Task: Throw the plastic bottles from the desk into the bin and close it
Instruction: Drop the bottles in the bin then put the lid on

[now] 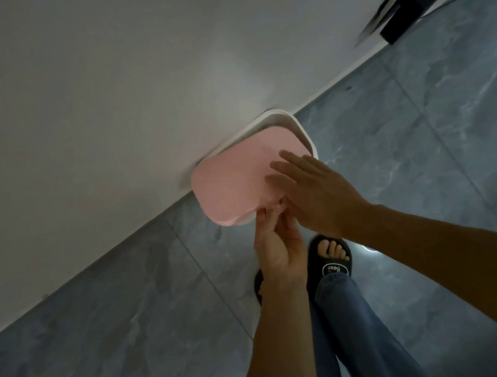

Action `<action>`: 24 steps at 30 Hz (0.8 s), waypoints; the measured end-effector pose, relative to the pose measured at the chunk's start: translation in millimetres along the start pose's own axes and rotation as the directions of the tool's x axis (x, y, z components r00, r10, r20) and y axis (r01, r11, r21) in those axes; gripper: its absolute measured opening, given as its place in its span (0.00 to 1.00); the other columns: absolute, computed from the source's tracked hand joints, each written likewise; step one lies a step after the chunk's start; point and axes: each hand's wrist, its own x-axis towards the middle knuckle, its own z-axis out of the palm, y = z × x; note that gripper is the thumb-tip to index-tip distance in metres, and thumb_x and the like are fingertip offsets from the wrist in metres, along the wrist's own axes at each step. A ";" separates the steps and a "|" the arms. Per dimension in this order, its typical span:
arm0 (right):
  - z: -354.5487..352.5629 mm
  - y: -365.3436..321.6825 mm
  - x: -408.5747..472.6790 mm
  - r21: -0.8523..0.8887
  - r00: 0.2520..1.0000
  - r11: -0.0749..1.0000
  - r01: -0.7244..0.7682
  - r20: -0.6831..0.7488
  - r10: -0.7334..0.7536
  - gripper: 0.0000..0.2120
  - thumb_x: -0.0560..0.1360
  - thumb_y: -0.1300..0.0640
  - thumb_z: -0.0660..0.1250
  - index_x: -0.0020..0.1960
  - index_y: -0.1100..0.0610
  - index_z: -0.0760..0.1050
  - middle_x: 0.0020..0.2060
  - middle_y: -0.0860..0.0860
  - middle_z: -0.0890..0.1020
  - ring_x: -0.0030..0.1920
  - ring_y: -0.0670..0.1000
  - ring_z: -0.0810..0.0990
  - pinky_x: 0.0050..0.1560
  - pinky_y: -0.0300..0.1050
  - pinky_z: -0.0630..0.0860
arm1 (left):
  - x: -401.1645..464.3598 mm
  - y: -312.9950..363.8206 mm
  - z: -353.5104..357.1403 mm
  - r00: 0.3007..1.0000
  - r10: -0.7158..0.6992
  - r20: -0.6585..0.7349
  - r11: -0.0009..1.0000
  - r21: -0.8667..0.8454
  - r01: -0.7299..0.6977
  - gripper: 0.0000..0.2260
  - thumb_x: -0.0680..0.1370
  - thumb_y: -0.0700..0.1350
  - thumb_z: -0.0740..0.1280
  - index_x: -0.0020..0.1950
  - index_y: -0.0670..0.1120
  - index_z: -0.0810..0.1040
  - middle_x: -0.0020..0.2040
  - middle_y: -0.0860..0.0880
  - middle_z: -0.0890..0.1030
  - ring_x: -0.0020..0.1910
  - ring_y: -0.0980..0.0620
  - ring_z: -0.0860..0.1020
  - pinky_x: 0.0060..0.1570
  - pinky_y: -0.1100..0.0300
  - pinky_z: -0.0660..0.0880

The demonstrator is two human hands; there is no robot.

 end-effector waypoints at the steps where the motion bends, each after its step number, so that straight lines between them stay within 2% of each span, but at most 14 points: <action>1: 4.1 3.4 2.8 -0.010 1.000 1.000 0.008 0.025 -0.008 0.24 0.77 0.51 0.63 0.71 0.57 0.72 0.73 0.58 0.72 0.77 0.62 0.64 0.75 0.60 0.63 | 4.7 -3.6 0.9 1.000 -0.006 -0.010 1.000 -0.023 0.005 0.24 0.76 0.31 0.67 0.73 0.35 0.73 0.56 0.42 0.85 0.52 0.48 0.85 0.62 0.55 0.79; 3: 10.8 10.5 9.0 -0.022 0.998 1.000 0.011 0.061 -0.009 0.25 0.77 0.50 0.64 0.72 0.56 0.70 0.74 0.57 0.70 0.78 0.61 0.62 0.76 0.59 0.62 | 12.1 -10.4 1.3 0.998 -0.012 -0.058 0.999 -0.051 0.009 0.21 0.80 0.31 0.63 0.74 0.35 0.72 0.54 0.42 0.84 0.50 0.49 0.84 0.62 0.55 0.78; 4: 13.6 14.6 11.2 -0.028 0.997 1.000 0.008 0.072 -0.006 0.26 0.77 0.49 0.63 0.73 0.56 0.69 0.75 0.57 0.68 0.78 0.61 0.61 0.76 0.59 0.61 | 15.5 -13.8 1.3 0.996 -0.020 -0.091 0.998 -0.054 0.015 0.20 0.81 0.32 0.62 0.74 0.35 0.72 0.56 0.41 0.84 0.51 0.48 0.83 0.65 0.53 0.77; 6: 19.2 23.1 13.5 -0.049 0.995 0.999 0.002 0.096 0.003 0.27 0.78 0.49 0.59 0.76 0.56 0.65 0.77 0.56 0.65 0.79 0.60 0.58 0.78 0.59 0.59 | 21.7 -17.7 1.6 0.988 -0.047 -0.150 0.997 -0.064 0.038 0.20 0.81 0.32 0.64 0.73 0.33 0.73 0.63 0.37 0.81 0.58 0.44 0.81 0.72 0.50 0.73; 7: 21.8 27.5 13.9 -0.058 0.994 0.998 0.001 0.108 0.006 0.28 0.79 0.50 0.57 0.77 0.55 0.63 0.78 0.56 0.63 0.80 0.59 0.56 0.78 0.59 0.58 | 24.2 -18.7 2.3 0.983 -0.062 -0.174 0.996 -0.067 0.051 0.19 0.81 0.33 0.65 0.72 0.33 0.74 0.66 0.36 0.80 0.62 0.43 0.81 0.71 0.51 0.74; 9: 26.1 34.9 14.5 -0.065 0.994 0.998 0.001 0.108 0.006 0.28 0.80 0.51 0.58 0.79 0.55 0.61 0.79 0.56 0.60 0.80 0.59 0.54 0.78 0.59 0.58 | 26.6 -19.9 2.9 0.974 -0.076 -0.211 0.997 -0.041 0.069 0.15 0.80 0.35 0.68 0.67 0.34 0.78 0.65 0.38 0.82 0.62 0.45 0.82 0.60 0.58 0.81; 11: 28.6 38.5 14.2 -0.069 0.996 0.998 0.004 0.090 0.002 0.28 0.80 0.53 0.60 0.79 0.55 0.60 0.79 0.57 0.60 0.80 0.58 0.55 0.77 0.59 0.59 | 30.2 -20.2 -0.1 0.966 -0.092 -0.241 0.996 -0.018 0.090 0.09 0.80 0.36 0.69 0.60 0.35 0.80 0.56 0.40 0.84 0.52 0.50 0.84 0.48 0.63 0.83; 12: 29.3 39.2 13.8 -0.070 0.997 0.998 0.003 0.078 0.002 0.28 0.80 0.54 0.61 0.79 0.55 0.60 0.79 0.57 0.60 0.80 0.58 0.54 0.77 0.59 0.60 | 31.3 -20.0 -1.7 0.963 -0.095 -0.252 0.995 -0.018 0.094 0.08 0.80 0.37 0.69 0.58 0.35 0.80 0.52 0.41 0.84 0.48 0.51 0.83 0.46 0.63 0.84; 14: 31.0 38.9 11.6 -0.075 0.999 0.997 0.001 0.050 0.002 0.28 0.81 0.55 0.61 0.79 0.55 0.59 0.80 0.57 0.59 0.81 0.58 0.53 0.78 0.59 0.59 | 33.4 -19.4 -5.3 0.953 -0.077 -0.292 0.997 -0.020 0.075 0.13 0.80 0.37 0.69 0.63 0.33 0.79 0.49 0.42 0.83 0.46 0.50 0.83 0.51 0.58 0.83; 16: 33.8 37.8 8.1 -0.092 1.000 0.996 0.003 0.018 -0.001 0.28 0.81 0.55 0.60 0.79 0.55 0.59 0.80 0.57 0.57 0.81 0.58 0.52 0.79 0.58 0.57 | 37.3 -18.9 -10.7 0.950 -0.070 -0.304 0.997 -0.011 0.070 0.17 0.80 0.37 0.69 0.68 0.32 0.76 0.51 0.40 0.83 0.47 0.48 0.83 0.57 0.54 0.80; 18: 35.6 37.1 6.0 -0.111 1.000 0.994 0.004 -0.010 -0.005 0.28 0.81 0.56 0.60 0.80 0.55 0.59 0.80 0.57 0.56 0.81 0.58 0.51 0.79 0.58 0.55 | 38.4 -17.5 -13.8 0.954 -0.073 -0.290 0.997 0.010 0.079 0.18 0.81 0.36 0.69 0.69 0.32 0.75 0.53 0.39 0.83 0.48 0.48 0.83 0.58 0.53 0.79; 21: 37.4 38.6 7.2 -0.107 1.000 0.994 0.009 -0.029 -0.012 0.27 0.81 0.56 0.62 0.79 0.57 0.61 0.80 0.58 0.58 0.81 0.59 0.53 0.78 0.60 0.58 | 42.0 -16.9 -14.5 0.958 -0.075 -0.276 0.997 0.011 0.081 0.19 0.81 0.36 0.68 0.71 0.32 0.75 0.57 0.39 0.82 0.50 0.48 0.82 0.62 0.54 0.77; 24: 41.5 40.2 11.0 -0.095 1.000 0.995 -0.011 -0.018 0.010 0.28 0.82 0.55 0.62 0.80 0.56 0.58 0.80 0.58 0.56 0.81 0.59 0.52 0.78 0.61 0.59 | 43.0 -18.5 -10.6 0.962 -0.062 -0.267 0.998 0.007 0.066 0.19 0.81 0.35 0.68 0.72 0.33 0.75 0.58 0.40 0.82 0.51 0.49 0.82 0.64 0.54 0.77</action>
